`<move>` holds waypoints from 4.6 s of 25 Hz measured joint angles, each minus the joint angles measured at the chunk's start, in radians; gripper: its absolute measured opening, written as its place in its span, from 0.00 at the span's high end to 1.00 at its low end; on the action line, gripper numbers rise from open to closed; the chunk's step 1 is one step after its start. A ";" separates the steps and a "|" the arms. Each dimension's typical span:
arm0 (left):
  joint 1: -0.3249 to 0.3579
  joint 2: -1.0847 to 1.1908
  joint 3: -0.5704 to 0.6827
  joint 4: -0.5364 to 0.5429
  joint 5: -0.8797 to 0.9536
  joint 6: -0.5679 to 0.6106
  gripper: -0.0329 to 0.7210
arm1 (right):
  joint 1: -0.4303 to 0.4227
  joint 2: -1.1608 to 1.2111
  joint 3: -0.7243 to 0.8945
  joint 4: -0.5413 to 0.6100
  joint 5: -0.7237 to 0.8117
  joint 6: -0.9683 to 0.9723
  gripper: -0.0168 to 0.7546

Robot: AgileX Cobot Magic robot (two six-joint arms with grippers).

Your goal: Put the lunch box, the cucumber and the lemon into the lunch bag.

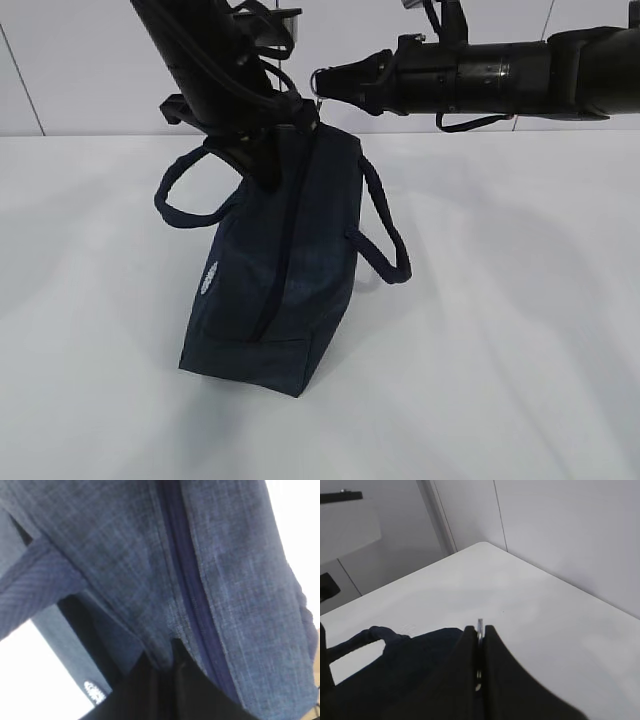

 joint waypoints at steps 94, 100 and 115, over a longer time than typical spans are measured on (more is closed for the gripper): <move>-0.084 -0.219 0.007 -0.042 0.033 0.047 0.97 | -0.168 0.020 -0.110 0.014 -0.042 0.138 0.49; -0.084 -0.175 0.007 -0.058 0.010 0.049 0.97 | -0.252 -0.050 -0.143 0.024 -0.038 0.225 0.49; 0.014 -0.055 0.007 -0.293 -0.238 0.049 0.97 | -0.263 -0.091 -0.143 0.025 0.009 0.269 0.49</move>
